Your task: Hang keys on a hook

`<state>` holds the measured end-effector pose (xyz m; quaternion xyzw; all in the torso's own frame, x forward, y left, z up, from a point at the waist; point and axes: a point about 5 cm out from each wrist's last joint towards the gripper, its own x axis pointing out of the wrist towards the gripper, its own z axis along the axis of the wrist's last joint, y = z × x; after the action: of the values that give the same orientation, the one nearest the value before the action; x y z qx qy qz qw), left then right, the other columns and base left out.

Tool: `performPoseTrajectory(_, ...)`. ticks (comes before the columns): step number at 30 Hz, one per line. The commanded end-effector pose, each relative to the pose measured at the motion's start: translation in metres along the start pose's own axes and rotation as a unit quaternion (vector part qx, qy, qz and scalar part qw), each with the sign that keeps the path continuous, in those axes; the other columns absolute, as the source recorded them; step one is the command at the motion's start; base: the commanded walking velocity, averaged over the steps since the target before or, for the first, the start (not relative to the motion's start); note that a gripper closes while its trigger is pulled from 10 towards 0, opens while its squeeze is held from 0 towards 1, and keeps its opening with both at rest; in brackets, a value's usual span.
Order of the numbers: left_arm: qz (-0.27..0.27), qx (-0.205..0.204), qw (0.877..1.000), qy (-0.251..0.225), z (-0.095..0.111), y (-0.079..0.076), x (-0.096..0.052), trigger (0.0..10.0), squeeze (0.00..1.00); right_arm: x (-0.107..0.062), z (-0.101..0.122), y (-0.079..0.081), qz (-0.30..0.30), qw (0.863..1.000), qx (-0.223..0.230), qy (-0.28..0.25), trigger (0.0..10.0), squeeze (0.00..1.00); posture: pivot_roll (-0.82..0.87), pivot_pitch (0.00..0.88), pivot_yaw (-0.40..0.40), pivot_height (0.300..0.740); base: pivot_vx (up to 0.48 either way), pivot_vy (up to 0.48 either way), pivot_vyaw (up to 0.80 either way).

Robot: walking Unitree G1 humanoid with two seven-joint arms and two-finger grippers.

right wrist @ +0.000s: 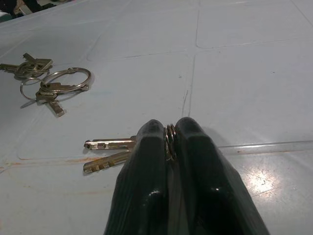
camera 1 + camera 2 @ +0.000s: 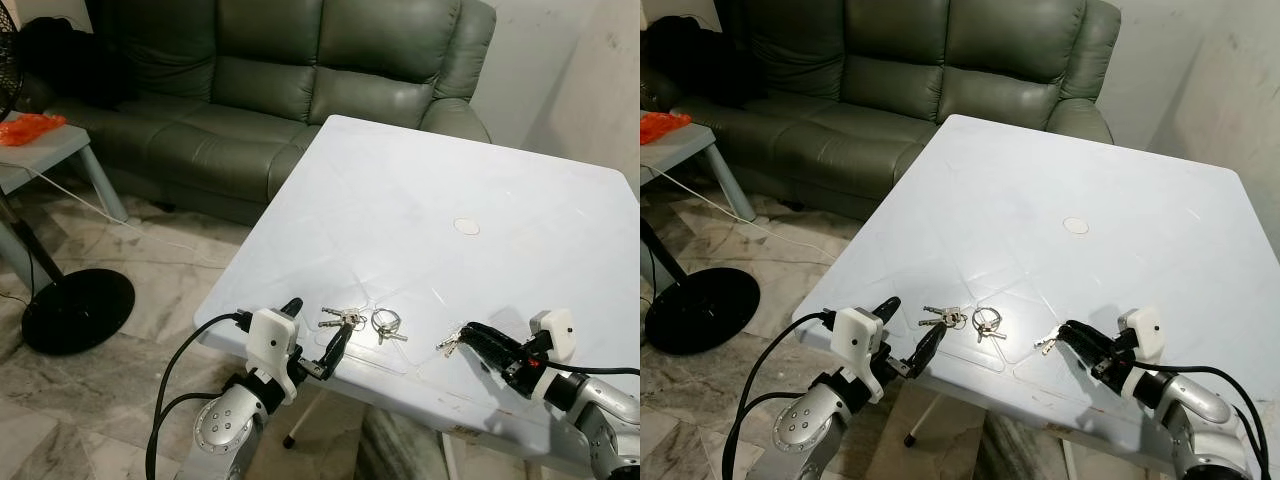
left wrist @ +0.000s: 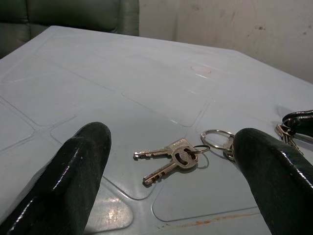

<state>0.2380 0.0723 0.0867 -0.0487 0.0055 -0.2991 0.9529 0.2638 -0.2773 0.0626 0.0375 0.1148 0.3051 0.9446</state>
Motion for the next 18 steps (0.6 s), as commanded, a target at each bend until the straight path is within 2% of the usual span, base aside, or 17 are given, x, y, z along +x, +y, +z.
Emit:
performPoseTrajectory(1,-0.004,0.001,1.0,-0.004,0.003,-0.003,0.001,10.0,0.0,0.0,0.004,-0.002,-0.009,1.0,-0.008,-0.006,1.6,0.0,-0.02,0.06,-0.07,0.74,0.0,0.0,0.0)
performPoseTrajectory(2,-0.004,0.001,1.0,-0.004,0.003,-0.002,0.001,10.0,0.0,0.0,0.004,-0.003,-0.011,1.0,-0.009,-0.005,1.6,0.0,-0.02,0.06,-0.07,0.74,0.0,0.0,0.0)
performPoseTrajectory(3,-0.004,0.001,1.0,-0.004,0.003,-0.002,0.001,10.0,0.0,0.0,0.004,-0.003,-0.012,1.0,-0.009,-0.005,0.9,0.0,-0.02,0.06,-0.07,0.74,0.0,0.0,0.0)
performPoseTrajectory(4,-0.004,0.001,1.0,-0.004,0.003,-0.003,0.001,10.0,0.0,0.0,0.004,-0.003,-0.011,1.0,-0.009,-0.006,0.9,0.0,-0.02,0.06,-0.07,0.74,0.0,0.0,0.0)
performPoseTrajectory(5,-0.004,0.001,1.0,-0.004,0.003,-0.002,0.001,10.0,0.0,0.0,0.004,-0.004,-0.014,1.0,-0.011,-0.005,1.8,0.0,-0.02,0.06,-0.071,0.74,0.0,0.0,0.0)
performPoseTrajectory(6,-0.003,0.001,1.0,-0.004,0.003,-0.002,0.001,10.0,0.0,0.0,0.004,-0.004,-0.015,1.0,-0.011,-0.004,1.8,0.0,-0.02,0.06,-0.071,0.74,0.0,0.0,0.0)
performPoseTrajectory(7,-0.004,0.0,1.0,-0.004,0.003,-0.002,0.001,10.0,0.0,0.0,0.004,-0.004,-0.016,1.0,-0.01,-0.005,0.0,0.0,-0.02,0.06,-0.071,0.74,0.0,0.0,0.0)
performPoseTrajectory(13,-0.003,-0.001,1.0,-0.004,0.003,-0.003,0.001,10.0,0.0,0.0,0.008,-0.005,-0.031,0.999,-0.005,-0.026,0.0,0.0,-0.02,0.06,-0.072,0.74,0.0,0.0,0.0)
performPoseTrajectory(14,-0.002,-0.003,1.0,-0.005,0.003,-0.002,0.001,10.0,0.0,0.002,0.016,-0.009,-0.055,0.996,0.01,-0.063,0.0,0.0,-0.02,0.058,-0.073,0.74,0.0,0.0,0.0)
performPoseTrajectory(16,0.0,-0.005,1.0,-0.005,0.003,-0.002,0.001,10.0,0.0,0.003,0.02,-0.009,-0.056,0.995,0.022,-0.083,0.0,0.0,-0.01,0.055,-0.075,0.74,0.0,0.0,0.0)
performPoseTrajectory(18,0.0,-0.006,1.0,-0.005,0.003,-0.002,0.001,10.0,0.0,0.006,0.029,-0.01,-0.069,0.989,0.043,-0.128,0.0,0.0,-0.01,0.054,-0.075,0.74,0.0,0.0,0.0)
